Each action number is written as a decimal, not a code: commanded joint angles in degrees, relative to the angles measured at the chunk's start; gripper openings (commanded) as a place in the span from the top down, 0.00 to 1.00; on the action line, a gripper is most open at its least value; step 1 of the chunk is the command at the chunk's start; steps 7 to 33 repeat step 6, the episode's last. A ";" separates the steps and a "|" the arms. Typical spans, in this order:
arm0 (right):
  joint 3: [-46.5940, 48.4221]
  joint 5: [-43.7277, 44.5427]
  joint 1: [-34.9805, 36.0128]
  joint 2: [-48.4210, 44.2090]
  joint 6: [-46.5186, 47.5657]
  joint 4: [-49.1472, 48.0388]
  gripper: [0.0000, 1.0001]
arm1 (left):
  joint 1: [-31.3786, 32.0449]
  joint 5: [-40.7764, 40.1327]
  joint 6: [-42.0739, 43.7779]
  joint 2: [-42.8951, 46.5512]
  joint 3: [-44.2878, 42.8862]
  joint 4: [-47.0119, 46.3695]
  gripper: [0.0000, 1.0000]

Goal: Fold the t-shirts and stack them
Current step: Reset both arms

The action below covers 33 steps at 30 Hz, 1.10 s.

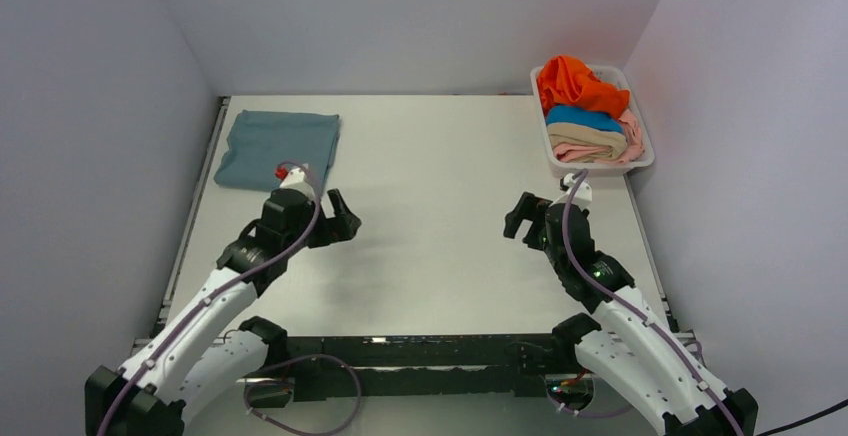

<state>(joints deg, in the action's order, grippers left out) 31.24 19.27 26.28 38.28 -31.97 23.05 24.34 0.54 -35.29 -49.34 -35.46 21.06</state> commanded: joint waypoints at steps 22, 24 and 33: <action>-1.15 3.75 -0.06 -0.84 2.59 -2.62 0.00 | 0.80 -12.33 1.62 11.02 -1.35 2.88 0.01; -1.15 3.75 -0.06 -0.84 2.59 -2.62 0.00 | 0.80 -12.33 1.62 11.02 -1.35 2.88 0.01; -1.15 3.75 -0.06 -0.84 2.59 -2.62 0.00 | 0.80 -12.33 1.62 11.02 -1.35 2.88 0.01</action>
